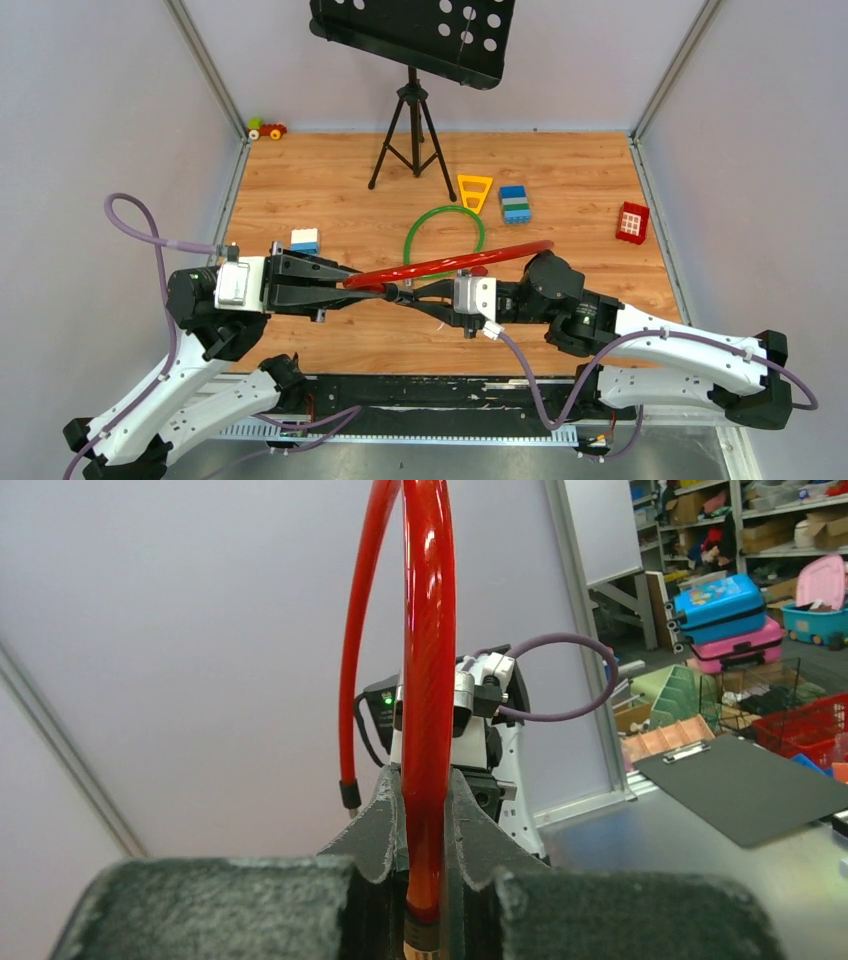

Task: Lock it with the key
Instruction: Adjust the key in the lock.

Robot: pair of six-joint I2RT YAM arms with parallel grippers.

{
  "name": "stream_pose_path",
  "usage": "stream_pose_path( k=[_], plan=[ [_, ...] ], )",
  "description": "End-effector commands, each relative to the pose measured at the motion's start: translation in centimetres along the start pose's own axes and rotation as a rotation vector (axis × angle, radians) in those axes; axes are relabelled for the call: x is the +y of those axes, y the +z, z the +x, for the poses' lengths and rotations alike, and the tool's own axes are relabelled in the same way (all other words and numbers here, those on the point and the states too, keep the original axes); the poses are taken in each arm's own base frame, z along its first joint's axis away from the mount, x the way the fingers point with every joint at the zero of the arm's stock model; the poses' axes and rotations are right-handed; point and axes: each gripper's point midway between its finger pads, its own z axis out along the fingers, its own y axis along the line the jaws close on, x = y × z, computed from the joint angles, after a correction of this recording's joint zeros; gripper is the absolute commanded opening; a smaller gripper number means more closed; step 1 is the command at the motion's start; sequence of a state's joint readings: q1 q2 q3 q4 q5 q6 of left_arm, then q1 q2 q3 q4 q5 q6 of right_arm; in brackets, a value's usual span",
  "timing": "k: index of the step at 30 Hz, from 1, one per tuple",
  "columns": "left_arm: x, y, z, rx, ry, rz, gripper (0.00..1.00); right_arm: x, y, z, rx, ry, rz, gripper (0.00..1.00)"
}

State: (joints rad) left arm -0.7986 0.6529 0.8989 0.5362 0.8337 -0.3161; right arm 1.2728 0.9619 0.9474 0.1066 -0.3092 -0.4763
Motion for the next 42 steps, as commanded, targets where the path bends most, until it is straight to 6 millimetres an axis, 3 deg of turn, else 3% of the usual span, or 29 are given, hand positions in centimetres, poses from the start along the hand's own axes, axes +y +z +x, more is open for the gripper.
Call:
stream_pose_path(
  k=[1, 3, 6, 10, 14, 25, 37, 42],
  plan=[
    [0.0, 0.4, 0.2, 0.01, -0.009, 0.032, 0.0, 0.2, -0.3, -5.8, -0.159, -0.037, -0.074, 0.0],
    [0.4, 0.4, 0.2, 0.006, -0.007, 0.004, 0.0, -0.2, -0.3, -5.4, -0.147, -0.043, -0.048, 0.03],
    [2.3, -0.1, 0.1, -0.003, -0.014, -0.128, 0.0, -1.1, -0.3, -4.6, -0.118, -0.059, 0.008, 0.25],
    [4.0, -0.7, -0.2, -0.023, -0.008, -0.246, 0.0, -1.9, -0.3, -3.5, -0.086, -0.09, 0.06, 0.34],
    [4.2, -0.6, -0.2, -0.031, -0.015, -0.254, 0.0, -2.2, -0.3, -3.2, -0.083, -0.094, 0.083, 0.44],
    [3.6, -0.5, -0.4, -0.035, -0.013, -0.22, 0.0, -5.6, -0.5, -0.8, 0.015, -0.043, 0.294, 0.5],
    [4.5, -0.9, -0.8, -0.04, 0.008, -0.278, 0.0, -4.6, -0.7, -0.1, 0.028, -0.047, 0.254, 0.55],
    [4.5, -0.9, -0.5, -0.035, 0.007, -0.275, 0.0, -4.4, -0.9, -0.6, -0.004, -0.038, 0.249, 0.54]
  ],
)
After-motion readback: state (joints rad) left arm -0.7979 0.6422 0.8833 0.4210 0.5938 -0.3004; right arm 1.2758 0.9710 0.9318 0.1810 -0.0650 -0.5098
